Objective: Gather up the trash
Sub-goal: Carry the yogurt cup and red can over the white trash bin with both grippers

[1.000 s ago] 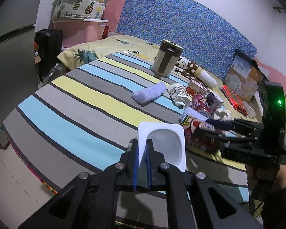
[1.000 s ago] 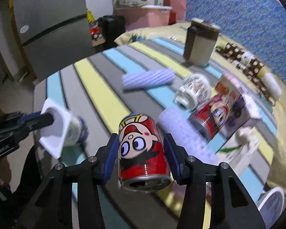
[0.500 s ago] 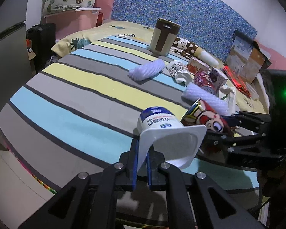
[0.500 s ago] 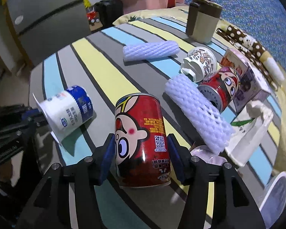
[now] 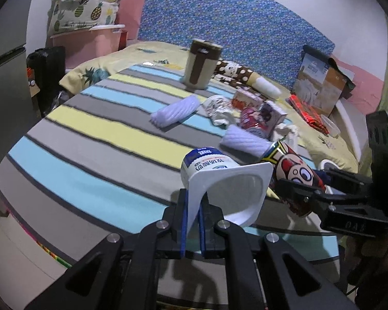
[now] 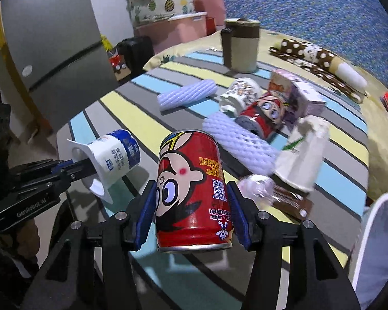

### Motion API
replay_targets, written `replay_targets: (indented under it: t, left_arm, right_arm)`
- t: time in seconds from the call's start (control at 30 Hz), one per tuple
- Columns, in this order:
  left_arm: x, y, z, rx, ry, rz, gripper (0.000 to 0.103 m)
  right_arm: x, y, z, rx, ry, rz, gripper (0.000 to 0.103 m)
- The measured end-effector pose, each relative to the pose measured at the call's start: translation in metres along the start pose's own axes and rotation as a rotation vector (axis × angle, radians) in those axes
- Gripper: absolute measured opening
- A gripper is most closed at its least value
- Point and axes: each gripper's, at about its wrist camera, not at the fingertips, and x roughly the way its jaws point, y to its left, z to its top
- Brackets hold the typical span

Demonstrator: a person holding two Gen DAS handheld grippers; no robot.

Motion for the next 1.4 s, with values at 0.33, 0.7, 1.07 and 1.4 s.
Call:
replay_targets:
  t: [0.33, 0.7, 1.07, 1.4]
  left_arm:
    - [-0.001, -0.065, 0.016, 0.106, -0.023, -0.097, 0.008]
    - [0.026, -0.163, 0.019, 0.264, 0.024, -0.246, 0.008]
    - [0.055, -0.252, 0.000, 0.400, 0.102, -0.361, 0.008]
    - [0.086, -0.303, -0.010, 0.481, 0.156, -0.406, 0.008]
  right_arm:
    - [-0.054, -0.038, -0.018, 0.112, -0.112, -0.080, 0.055]
    - [-0.098, -0.116, -0.065, 0.313, -0.159, -0.244, 0.055]
    - [-0.116, -0.172, -0.110, 0.483, -0.153, -0.350, 0.055]
    - [-0.114, -0.208, -0.138, 0.560, -0.103, -0.406, 0.055]
